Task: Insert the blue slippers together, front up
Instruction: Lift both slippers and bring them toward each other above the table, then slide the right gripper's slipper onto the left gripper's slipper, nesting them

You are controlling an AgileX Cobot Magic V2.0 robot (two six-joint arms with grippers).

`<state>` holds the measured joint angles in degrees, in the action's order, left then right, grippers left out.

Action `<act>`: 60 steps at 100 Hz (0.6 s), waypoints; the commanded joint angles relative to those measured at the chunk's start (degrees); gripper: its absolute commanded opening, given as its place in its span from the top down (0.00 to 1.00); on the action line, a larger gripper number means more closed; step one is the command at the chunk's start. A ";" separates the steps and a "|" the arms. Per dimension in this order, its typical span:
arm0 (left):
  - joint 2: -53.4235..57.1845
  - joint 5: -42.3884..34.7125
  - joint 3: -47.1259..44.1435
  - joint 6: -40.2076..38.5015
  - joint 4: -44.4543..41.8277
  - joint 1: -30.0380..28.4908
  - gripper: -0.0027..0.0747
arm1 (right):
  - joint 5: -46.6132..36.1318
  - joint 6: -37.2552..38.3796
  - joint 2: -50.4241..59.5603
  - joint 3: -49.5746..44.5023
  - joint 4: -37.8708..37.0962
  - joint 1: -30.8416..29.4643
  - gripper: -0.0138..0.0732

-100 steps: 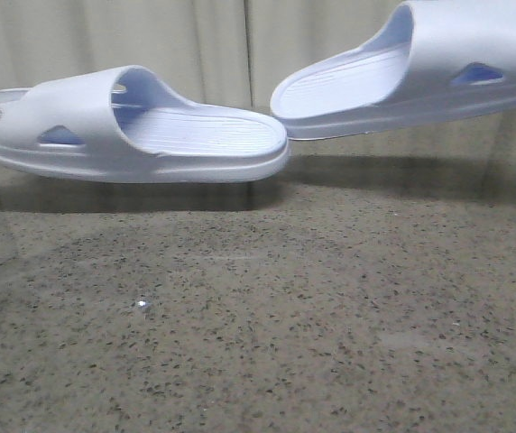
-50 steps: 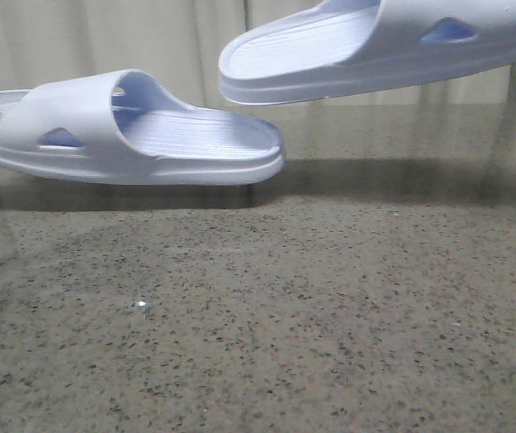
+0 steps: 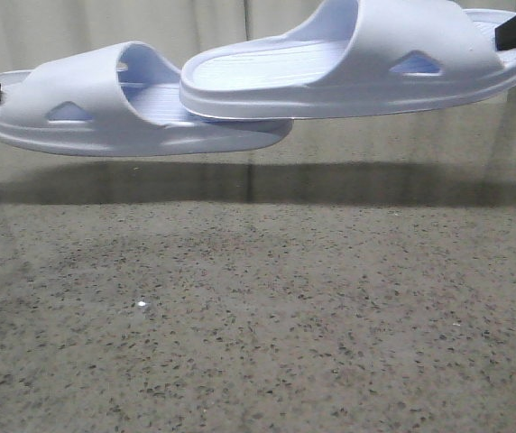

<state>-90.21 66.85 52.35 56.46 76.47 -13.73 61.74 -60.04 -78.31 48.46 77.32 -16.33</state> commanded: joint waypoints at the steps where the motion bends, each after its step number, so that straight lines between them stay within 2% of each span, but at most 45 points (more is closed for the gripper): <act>1: 2.30 5.72 1.60 0.29 5.01 -0.02 0.95 | 3.02 -2.49 -0.07 1.81 5.30 -0.19 0.96; 33: 2.30 5.72 1.60 0.29 5.10 -0.02 0.95 | 3.54 -6.98 -5.38 2.19 7.57 0.62 0.96; 60: 2.30 5.72 1.60 0.29 5.10 -0.02 0.95 | 3.30 -7.62 -8.92 5.88 7.60 4.78 0.96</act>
<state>-90.21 66.85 52.35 56.59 77.05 -13.73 62.23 -66.62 -87.82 51.69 80.90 -12.53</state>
